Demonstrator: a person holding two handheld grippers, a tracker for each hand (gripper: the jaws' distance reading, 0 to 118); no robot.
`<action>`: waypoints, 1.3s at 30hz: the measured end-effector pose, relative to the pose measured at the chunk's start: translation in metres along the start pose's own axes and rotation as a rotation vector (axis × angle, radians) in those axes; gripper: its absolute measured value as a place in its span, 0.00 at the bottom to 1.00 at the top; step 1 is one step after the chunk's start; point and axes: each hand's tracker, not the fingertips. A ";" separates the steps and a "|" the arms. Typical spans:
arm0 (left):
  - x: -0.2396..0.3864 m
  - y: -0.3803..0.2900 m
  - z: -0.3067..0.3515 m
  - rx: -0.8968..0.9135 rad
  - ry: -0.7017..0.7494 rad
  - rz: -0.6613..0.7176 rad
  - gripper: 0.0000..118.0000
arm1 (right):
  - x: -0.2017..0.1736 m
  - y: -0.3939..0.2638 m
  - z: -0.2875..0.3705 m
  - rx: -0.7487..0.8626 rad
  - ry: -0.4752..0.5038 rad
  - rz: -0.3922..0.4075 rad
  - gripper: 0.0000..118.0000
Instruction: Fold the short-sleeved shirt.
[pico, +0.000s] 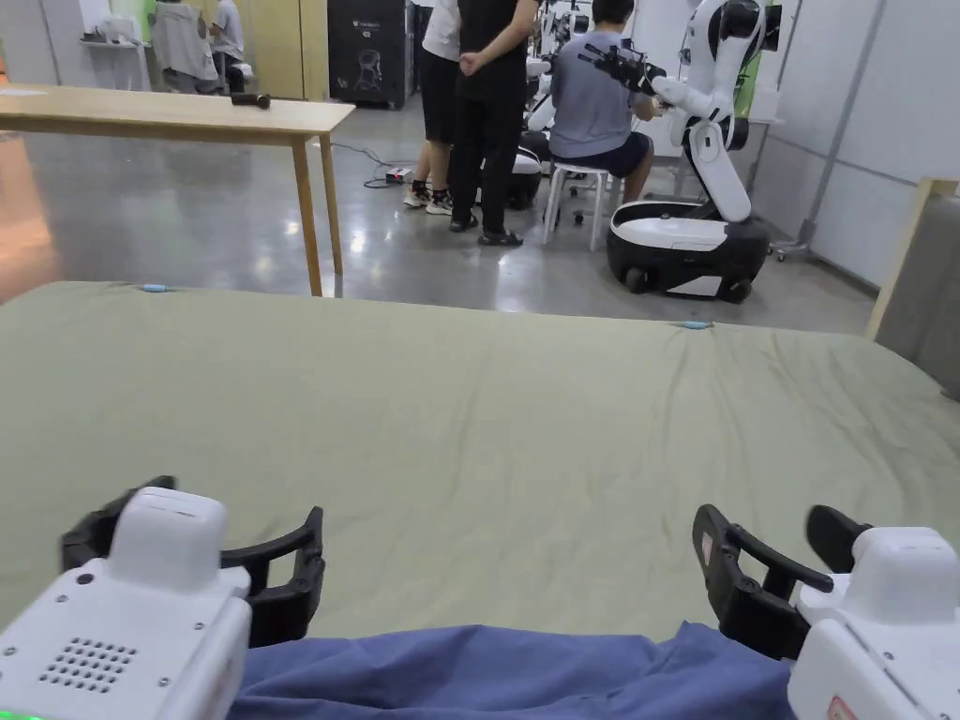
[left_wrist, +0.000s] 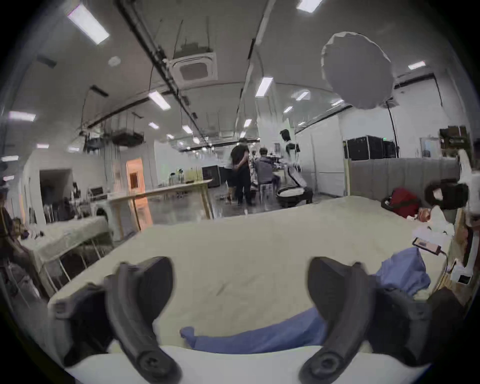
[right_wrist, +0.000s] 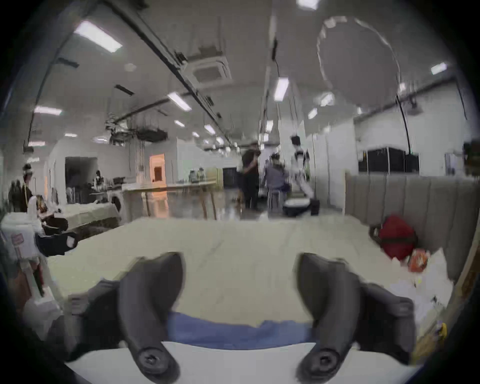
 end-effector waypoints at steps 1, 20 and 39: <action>0.005 -0.001 -0.001 0.005 -0.012 -0.026 0.66 | -0.008 -0.001 -0.001 0.003 -0.013 0.011 0.50; -0.180 -0.135 -0.031 -0.496 -0.267 0.772 1.00 | -0.034 -0.025 -0.003 -0.169 0.089 -0.069 0.04; -0.162 -0.189 -0.111 -0.781 -0.379 1.055 0.06 | -0.048 -0.017 -0.010 -0.183 0.097 -0.101 0.04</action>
